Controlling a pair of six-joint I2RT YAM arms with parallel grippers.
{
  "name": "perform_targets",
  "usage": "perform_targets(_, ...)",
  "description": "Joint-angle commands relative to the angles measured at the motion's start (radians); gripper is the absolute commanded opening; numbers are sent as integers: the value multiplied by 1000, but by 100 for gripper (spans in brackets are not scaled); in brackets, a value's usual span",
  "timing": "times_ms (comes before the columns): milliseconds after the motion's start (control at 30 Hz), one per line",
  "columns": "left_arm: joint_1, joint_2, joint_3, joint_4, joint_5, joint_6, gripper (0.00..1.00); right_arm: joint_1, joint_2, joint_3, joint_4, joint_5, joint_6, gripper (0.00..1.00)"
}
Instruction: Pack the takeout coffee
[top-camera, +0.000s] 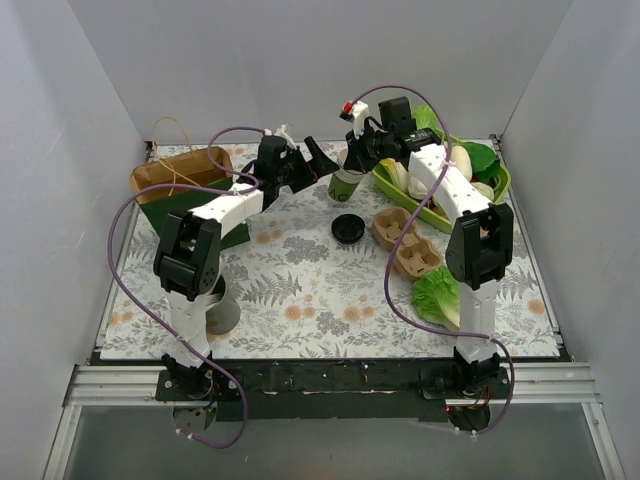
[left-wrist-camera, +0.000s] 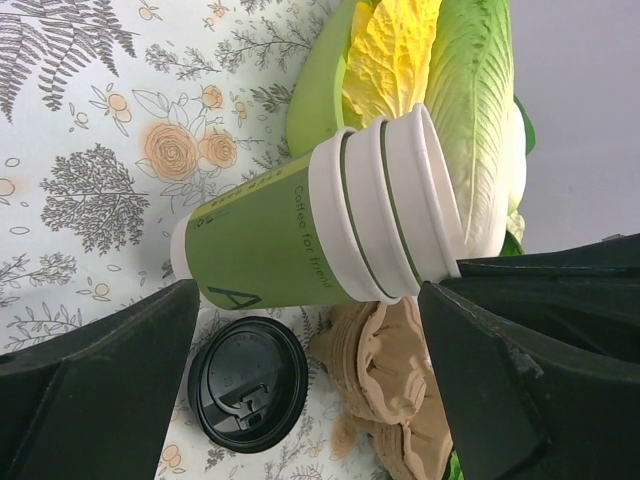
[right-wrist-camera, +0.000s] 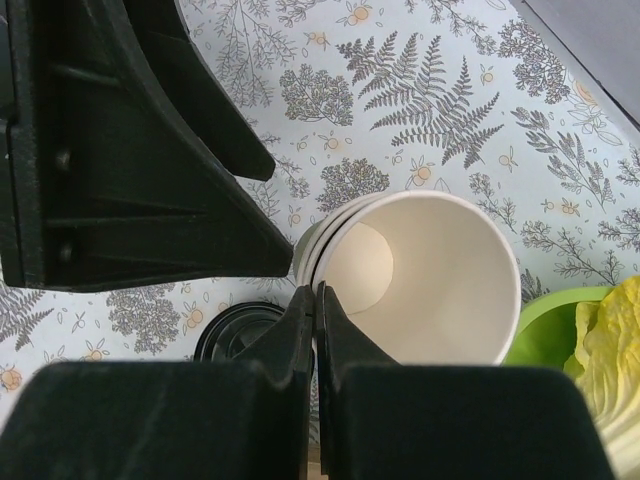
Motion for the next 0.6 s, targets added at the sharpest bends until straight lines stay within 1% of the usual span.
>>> perform_targets(0,0,-11,18,24,19,-26,92,-5,-11,5,17,-30,18,1)
perform_targets(233,-2,18,28,28,22,-38,92,-4,-8,2,12,-42,21,1)
perform_targets(400,-3,41,46,0,-19,-35,92,-2,-8,2,11,-58,22,1)
perform_targets(567,-2,65,55,-40,-64,-19,91,-1,-11,-12,34,-36,21,1)
